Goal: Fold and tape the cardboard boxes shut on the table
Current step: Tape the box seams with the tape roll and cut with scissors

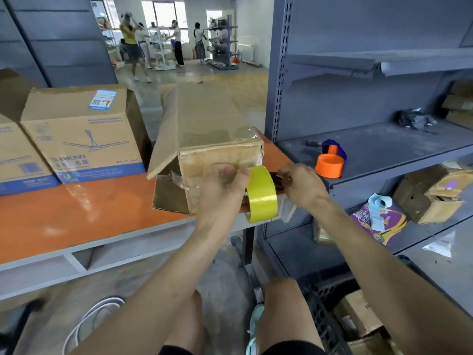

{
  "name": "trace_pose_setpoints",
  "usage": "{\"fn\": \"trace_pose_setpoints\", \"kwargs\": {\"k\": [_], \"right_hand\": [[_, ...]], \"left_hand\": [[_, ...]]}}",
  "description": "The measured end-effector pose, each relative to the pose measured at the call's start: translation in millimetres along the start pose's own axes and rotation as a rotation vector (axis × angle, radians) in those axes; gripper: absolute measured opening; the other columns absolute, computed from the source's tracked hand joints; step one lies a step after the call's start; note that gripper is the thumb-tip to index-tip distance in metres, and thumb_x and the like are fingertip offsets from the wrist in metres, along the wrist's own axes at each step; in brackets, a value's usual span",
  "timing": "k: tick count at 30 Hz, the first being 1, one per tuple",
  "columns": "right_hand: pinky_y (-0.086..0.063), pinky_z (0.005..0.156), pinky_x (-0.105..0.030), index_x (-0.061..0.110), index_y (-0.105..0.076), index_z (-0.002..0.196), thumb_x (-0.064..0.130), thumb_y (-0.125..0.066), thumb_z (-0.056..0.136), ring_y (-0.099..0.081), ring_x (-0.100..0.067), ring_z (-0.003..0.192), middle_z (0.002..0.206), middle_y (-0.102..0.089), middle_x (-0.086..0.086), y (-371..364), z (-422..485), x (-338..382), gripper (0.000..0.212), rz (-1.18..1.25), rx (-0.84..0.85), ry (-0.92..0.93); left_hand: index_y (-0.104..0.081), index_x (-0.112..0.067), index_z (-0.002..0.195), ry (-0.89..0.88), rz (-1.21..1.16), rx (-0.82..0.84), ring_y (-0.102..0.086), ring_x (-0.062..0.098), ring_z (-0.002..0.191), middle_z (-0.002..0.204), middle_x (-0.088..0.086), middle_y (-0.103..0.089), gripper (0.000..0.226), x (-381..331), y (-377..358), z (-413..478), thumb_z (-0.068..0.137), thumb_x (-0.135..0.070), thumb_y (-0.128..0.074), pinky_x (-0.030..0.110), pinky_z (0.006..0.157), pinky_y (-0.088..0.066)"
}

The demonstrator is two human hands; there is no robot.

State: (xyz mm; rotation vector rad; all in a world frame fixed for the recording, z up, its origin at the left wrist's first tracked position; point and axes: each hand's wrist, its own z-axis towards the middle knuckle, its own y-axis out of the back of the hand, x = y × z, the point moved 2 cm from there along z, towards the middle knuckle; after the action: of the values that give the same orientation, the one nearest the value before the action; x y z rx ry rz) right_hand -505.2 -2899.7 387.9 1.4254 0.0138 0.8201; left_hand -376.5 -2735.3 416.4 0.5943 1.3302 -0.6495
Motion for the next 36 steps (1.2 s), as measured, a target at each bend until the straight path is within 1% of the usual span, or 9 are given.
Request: {"fn": "trace_pose_setpoints", "kwargs": {"k": [4, 8, 11, 16, 21, 24, 26, 30, 36], "right_hand": [[-0.051, 0.092, -0.045, 0.014, -0.06, 0.129, 0.016, -0.055, 0.096, -0.049, -0.037, 0.121, 0.122, -0.059, -0.014, -13.4, 22.6, 2.5, 0.034, -0.267, 0.088, 0.122], [-0.049, 0.084, -0.044, 0.009, -0.049, 0.129, 0.025, -0.057, 0.096, -0.059, -0.04, 0.114, 0.122, -0.061, -0.018, -11.5, 37.3, 18.5, 0.037, -0.436, 0.128, 0.109], [-0.052, 0.083, -0.04, 0.011, -0.062, 0.12, 0.031, -0.059, 0.094, -0.064, -0.036, 0.109, 0.119, -0.067, -0.015, -6.7, 39.8, 26.5, 0.033, -0.518, 0.169, 0.102], [-0.048, 0.079, -0.037, 0.009, -0.062, 0.118, 0.023, -0.061, 0.092, -0.063, -0.036, 0.109, 0.12, -0.065, -0.016, 7.7, 21.1, 15.6, 0.03, -0.581, 0.13, 0.073], [-0.051, 0.07, -0.028, 0.031, -0.07, 0.101, 0.03, -0.062, 0.091, -0.066, -0.02, 0.083, 0.099, -0.074, 0.001, 55.4, 1.1, -8.4, 0.014, -0.299, 0.08, 0.076], [-0.052, 0.059, -0.02, 0.054, -0.068, 0.096, 0.026, -0.067, 0.085, -0.064, -0.001, 0.06, 0.083, -0.073, 0.019, 90.6, -25.5, -22.4, 0.03, -0.02, 0.193, 0.151], [-0.053, 0.064, -0.021, 0.063, -0.065, 0.096, 0.029, -0.074, 0.083, -0.064, -0.003, 0.065, 0.078, -0.07, 0.017, 108.2, -39.5, -25.6, 0.038, -0.036, 0.218, 0.201], [-0.048, 0.072, -0.024, 0.061, -0.065, 0.095, 0.041, -0.081, 0.079, -0.06, 0.002, 0.072, 0.08, -0.067, 0.017, 128.1, -51.2, -21.3, 0.03, -0.109, 0.309, 0.239], [-0.049, 0.08, -0.038, 0.053, -0.064, 0.102, 0.053, -0.077, 0.08, -0.054, -0.009, 0.072, 0.074, -0.056, 0.011, 136.6, -48.8, -16.3, 0.025, -0.145, 0.419, 0.312]], "left_hand": [[-0.071, -0.025, 0.109, 0.018, -0.055, 0.098, -0.071, 0.005, 0.073, 0.096, -0.006, -0.071, 0.013, 2.2, -0.9, 3.7, 0.1, -0.022, -0.062, 0.027, 0.054, -0.056], [-0.077, -0.029, 0.091, -0.022, 0.071, 0.093, -0.064, -0.01, 0.094, 0.097, -0.026, -0.072, 0.012, -1.5, 3.3, 19.2, 0.095, -0.028, -0.065, 0.019, 0.081, -0.048], [-0.075, -0.03, 0.081, -0.067, 0.213, 0.116, -0.061, -0.015, 0.086, 0.086, -0.031, -0.07, 0.016, -2.7, 4.8, 22.2, 0.09, -0.039, -0.067, 0.016, 0.075, -0.043], [-0.072, -0.026, 0.082, -0.105, 0.429, 0.14, -0.06, -0.007, 0.069, 0.08, -0.015, -0.072, 0.032, -7.1, 6.5, 26.5, 0.083, -0.056, -0.06, 0.026, 0.066, -0.046], [-0.071, -0.029, 0.08, -0.083, 0.385, 0.147, -0.062, 0.001, 0.074, 0.08, -0.017, -0.068, 0.019, -1.1, 7.5, 33.8, 0.092, -0.042, -0.065, 0.027, 0.069, -0.049], [-0.077, -0.04, 0.077, -0.063, 0.25, 0.159, -0.064, -0.01, 0.089, 0.092, -0.03, -0.072, 0.017, 2.8, 11.3, 32.5, 0.09, -0.033, -0.07, 0.01, 0.073, -0.044], [-0.078, -0.038, 0.079, -0.077, 0.232, 0.147, -0.065, -0.01, 0.093, 0.095, -0.027, -0.074, 0.018, 0.9, 7.9, 33.5, 0.09, -0.027, -0.069, 0.01, 0.077, -0.043], [-0.074, -0.028, 0.069, -0.068, 0.279, 0.076, -0.058, -0.017, 0.064, 0.069, -0.028, -0.069, 0.017, -7.3, 0.6, 32.0, 0.086, -0.03, -0.074, 0.002, 0.051, -0.038], [-0.074, -0.022, 0.073, -0.076, 0.23, 0.083, -0.054, -0.017, 0.054, 0.058, -0.029, -0.063, 0.017, -2.9, 2.7, 30.3, 0.089, -0.028, -0.072, 0.004, 0.047, -0.037]]}}
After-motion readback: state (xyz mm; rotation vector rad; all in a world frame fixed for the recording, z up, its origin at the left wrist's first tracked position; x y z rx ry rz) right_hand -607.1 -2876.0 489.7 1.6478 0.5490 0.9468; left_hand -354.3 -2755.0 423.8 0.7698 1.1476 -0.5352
